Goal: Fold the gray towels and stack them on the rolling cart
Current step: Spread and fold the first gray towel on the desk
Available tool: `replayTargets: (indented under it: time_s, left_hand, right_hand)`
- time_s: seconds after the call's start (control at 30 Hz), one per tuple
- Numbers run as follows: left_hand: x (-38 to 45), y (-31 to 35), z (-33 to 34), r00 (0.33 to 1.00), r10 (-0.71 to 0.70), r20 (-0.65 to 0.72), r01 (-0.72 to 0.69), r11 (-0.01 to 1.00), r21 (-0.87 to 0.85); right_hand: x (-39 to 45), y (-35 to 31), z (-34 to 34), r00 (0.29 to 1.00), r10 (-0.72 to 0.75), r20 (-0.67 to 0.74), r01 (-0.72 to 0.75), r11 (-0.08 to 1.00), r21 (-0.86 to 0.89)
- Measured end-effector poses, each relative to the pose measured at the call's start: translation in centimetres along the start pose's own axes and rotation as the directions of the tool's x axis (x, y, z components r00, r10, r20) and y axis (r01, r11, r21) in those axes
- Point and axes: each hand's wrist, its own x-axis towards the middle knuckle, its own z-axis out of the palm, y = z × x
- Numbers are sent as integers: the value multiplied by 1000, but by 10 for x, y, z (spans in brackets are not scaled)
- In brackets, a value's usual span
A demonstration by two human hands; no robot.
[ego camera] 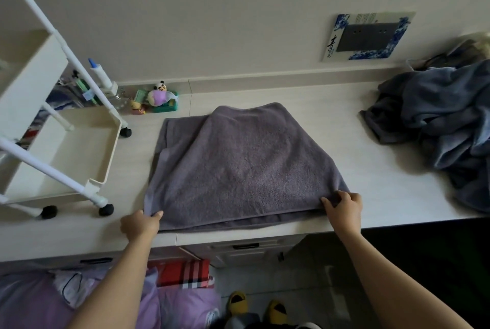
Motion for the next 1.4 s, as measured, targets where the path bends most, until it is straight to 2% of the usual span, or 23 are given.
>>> replayTargets:
  time_s: [0.07,0.27,0.37,0.43,0.5,0.57,0.63,0.7,0.77,0.87,0.97,1.03,1.13,1.2,1.3,1.33,1.4]
  left_hand:
    - [0,-4,0,999,8,-35,-6,999,34]
    - [-7,-5,7,997,72,14,-71,992,-103]
    - [-3,-7,7,1000,-1,0,1,975,-221]
    - [-1,-11,6,997,-78,-19,67,938,-339]
    - [-2,-14,6,994,-100,-36,79,920,-383]
    - [-8,-11,9,998,-41,-54,24,959,-283]
    - [-15,-5,13,992,75,-98,-85,991,-104]
    - [-21,3,16,953,280,-116,-270,958,93]
    - [-24,13,19,900,435,-6,-428,886,178]
    - [-28,23,25,894,399,202,-440,867,234]
    - [-35,32,27,886,411,215,-463,807,367]
    - [-43,41,29,866,441,235,-500,775,387]
    - [-60,60,42,797,526,298,-603,719,346]
    - [-68,74,50,753,551,359,-655,678,332]
    - [-71,86,61,700,580,417,-712,615,339]
    - [-72,86,64,682,622,384,-731,598,330]
    - [-68,85,70,635,739,224,-771,586,249]
  right_hand:
    - [-3,3,3,999,-32,0,32,997,-67]
    - [-9,0,16,997,-41,67,59,950,-306]
    - [-9,-4,19,996,-29,84,59,920,-388]
    - [-7,-4,18,995,-3,100,42,919,-392]
    - [-4,-4,15,991,30,133,23,922,-386]
    - [1,-7,11,987,30,160,40,910,-414]
    - [0,-13,10,988,-27,152,96,878,-469]
    - [-9,-21,15,984,-129,121,171,863,-475]
    - [-20,-32,25,975,-198,97,221,883,-414]
    - [-26,-45,40,975,-146,168,199,911,-361]
    - [2,-50,48,949,-121,293,250,852,-459]
    - [33,-56,46,930,-94,355,278,811,-514]
    - [66,-75,36,949,-97,302,264,767,-584]
    - [65,-90,38,947,-220,233,315,769,-557]
    - [35,-105,58,870,-437,228,493,746,-448]
    - [26,-104,64,849,-466,249,528,736,-423]
    - [15,-98,71,829,-448,335,559,695,-452]
